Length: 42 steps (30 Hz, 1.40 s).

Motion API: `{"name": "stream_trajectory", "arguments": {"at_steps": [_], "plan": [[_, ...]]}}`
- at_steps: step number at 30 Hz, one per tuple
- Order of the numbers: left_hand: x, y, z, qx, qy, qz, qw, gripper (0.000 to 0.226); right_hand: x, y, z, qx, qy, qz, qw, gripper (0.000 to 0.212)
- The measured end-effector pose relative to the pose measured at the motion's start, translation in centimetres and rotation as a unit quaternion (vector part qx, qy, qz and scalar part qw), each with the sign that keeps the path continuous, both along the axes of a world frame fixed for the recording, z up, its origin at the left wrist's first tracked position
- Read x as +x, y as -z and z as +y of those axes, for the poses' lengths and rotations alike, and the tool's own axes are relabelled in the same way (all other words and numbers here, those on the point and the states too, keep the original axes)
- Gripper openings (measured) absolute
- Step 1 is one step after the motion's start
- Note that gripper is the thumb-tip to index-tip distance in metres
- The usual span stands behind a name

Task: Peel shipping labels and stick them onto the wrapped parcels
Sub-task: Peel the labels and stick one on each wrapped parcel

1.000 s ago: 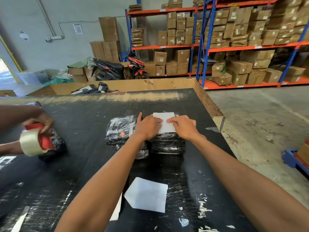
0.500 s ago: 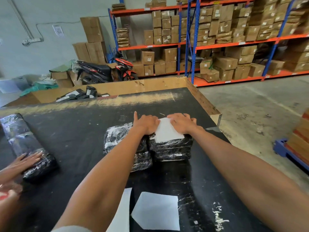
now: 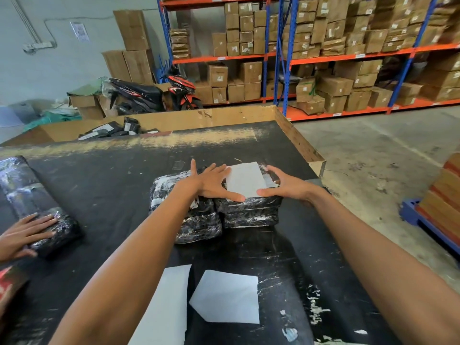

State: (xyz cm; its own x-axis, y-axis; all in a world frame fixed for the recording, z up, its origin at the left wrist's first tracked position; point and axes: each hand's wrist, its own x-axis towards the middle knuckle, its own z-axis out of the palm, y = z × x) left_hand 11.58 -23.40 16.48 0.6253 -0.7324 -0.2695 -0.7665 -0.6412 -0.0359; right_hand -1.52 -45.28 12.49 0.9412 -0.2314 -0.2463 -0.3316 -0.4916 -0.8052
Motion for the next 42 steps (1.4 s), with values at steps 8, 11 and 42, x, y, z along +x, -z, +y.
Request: {"name": "stream_trajectory", "arguments": {"at_steps": [8, 11, 42], "plan": [[-1.2, -0.8, -0.4, 0.026, 0.016, -0.016, 0.999, 0.111, 2.8, -1.0, 2.8, 0.165, 0.238, -0.027, 0.957, 0.065], [-1.3, -0.5, 0.0, 0.024, 0.029, -0.028, 0.999, 0.110, 3.4, -0.6, 4.1, 0.125, 0.265, -0.033, 0.956, 0.057], [-4.7, 4.0, -6.8, -0.415, -0.166, 0.294, 0.845, 0.069, -5.0, 2.2, -4.9, 0.498, 0.326, -0.091, 0.798, 0.024]]}}
